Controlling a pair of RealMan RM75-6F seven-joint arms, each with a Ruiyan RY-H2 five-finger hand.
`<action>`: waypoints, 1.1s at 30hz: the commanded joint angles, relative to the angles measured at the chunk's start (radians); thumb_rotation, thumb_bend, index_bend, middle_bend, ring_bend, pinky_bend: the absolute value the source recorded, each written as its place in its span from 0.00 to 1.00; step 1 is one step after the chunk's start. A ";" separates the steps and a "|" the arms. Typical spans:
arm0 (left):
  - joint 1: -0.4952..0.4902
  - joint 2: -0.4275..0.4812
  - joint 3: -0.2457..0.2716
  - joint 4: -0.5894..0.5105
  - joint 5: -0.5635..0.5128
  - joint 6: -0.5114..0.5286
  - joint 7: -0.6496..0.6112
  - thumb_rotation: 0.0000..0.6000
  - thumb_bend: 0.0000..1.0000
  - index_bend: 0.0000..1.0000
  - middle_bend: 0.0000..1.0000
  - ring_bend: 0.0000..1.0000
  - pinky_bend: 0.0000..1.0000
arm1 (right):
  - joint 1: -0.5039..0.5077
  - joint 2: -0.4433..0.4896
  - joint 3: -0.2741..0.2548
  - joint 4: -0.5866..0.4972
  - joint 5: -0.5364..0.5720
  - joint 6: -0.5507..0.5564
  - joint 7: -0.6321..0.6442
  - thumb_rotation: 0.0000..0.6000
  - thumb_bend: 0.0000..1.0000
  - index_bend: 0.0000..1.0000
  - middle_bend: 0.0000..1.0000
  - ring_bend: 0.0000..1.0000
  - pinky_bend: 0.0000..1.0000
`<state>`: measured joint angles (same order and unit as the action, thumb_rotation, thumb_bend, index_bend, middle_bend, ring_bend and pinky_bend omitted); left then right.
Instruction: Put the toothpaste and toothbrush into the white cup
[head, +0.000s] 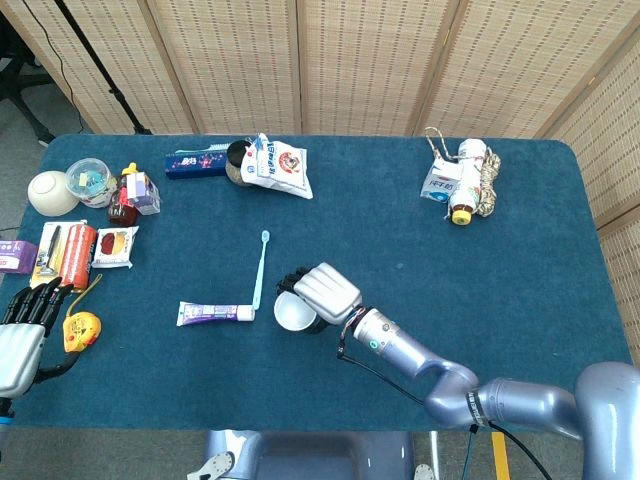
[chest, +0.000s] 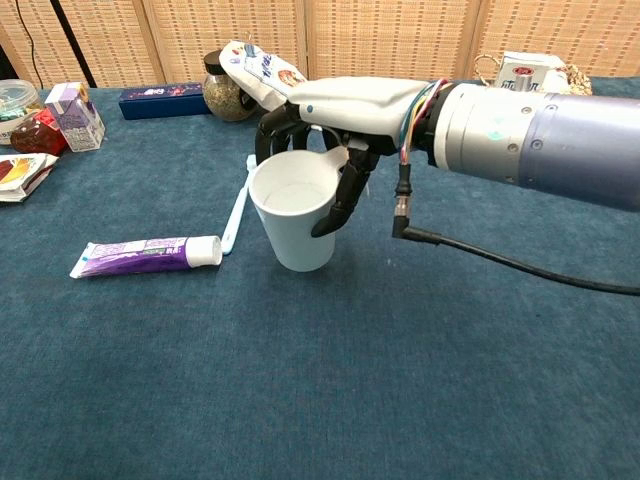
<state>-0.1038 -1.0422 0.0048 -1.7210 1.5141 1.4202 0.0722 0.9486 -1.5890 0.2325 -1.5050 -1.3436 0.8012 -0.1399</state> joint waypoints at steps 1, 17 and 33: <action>0.001 0.004 0.001 0.001 0.002 0.001 -0.008 1.00 0.19 0.00 0.00 0.00 0.00 | 0.012 -0.025 -0.005 0.002 0.031 -0.008 -0.031 1.00 0.26 0.48 0.44 0.36 0.61; 0.001 0.006 0.003 -0.002 0.001 0.000 -0.009 1.00 0.19 0.00 0.00 0.00 0.00 | 0.026 -0.012 -0.033 0.008 0.026 -0.038 0.020 1.00 0.26 0.14 0.15 0.10 0.41; 0.000 0.003 0.005 -0.001 0.002 -0.004 -0.003 1.00 0.19 0.00 0.00 0.00 0.00 | -0.022 0.118 -0.052 -0.134 -0.023 0.046 0.015 1.00 0.26 0.00 0.00 0.00 0.26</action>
<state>-0.1034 -1.0392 0.0094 -1.7227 1.5163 1.4174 0.0694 0.9425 -1.5075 0.1802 -1.6033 -1.3486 0.8219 -0.1307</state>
